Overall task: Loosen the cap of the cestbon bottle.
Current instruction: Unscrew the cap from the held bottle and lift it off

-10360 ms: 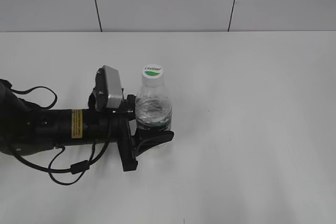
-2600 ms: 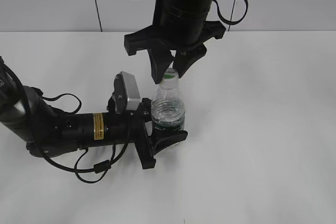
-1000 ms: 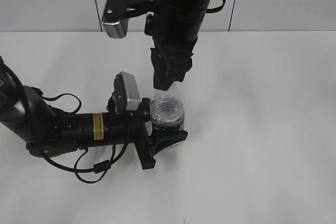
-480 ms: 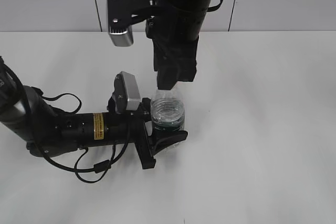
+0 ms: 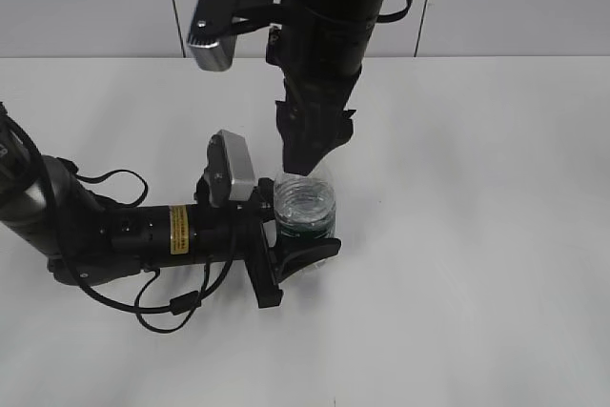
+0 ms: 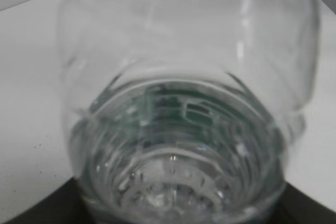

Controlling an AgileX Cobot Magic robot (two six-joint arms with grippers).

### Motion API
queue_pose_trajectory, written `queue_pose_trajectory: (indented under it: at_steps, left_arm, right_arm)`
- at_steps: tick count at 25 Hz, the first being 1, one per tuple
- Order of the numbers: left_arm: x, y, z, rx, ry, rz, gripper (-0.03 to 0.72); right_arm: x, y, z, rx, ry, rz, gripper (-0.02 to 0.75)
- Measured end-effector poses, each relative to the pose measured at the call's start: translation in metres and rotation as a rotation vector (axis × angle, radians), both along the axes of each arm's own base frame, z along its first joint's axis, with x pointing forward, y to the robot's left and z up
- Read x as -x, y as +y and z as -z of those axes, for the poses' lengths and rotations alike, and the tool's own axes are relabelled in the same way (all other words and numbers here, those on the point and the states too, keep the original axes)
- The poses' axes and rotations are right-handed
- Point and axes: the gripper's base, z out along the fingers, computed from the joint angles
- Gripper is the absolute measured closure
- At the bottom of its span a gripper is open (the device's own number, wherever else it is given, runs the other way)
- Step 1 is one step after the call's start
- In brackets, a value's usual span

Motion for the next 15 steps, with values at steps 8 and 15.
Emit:
queue_pose_trajectory:
  at_steps: [8, 15]
  left_arm:
    - [0.000, 0.000, 0.000, 0.000, 0.000, 0.001, 0.276]
    - [0.000, 0.000, 0.000, 0.000, 0.000, 0.002, 0.276]
  right_arm:
    - [0.004, -0.002, -0.013, -0.066, 0.097, 0.435, 0.169]
    - [0.008, -0.010, -0.034, -0.142, 0.175, 0.923, 0.167]
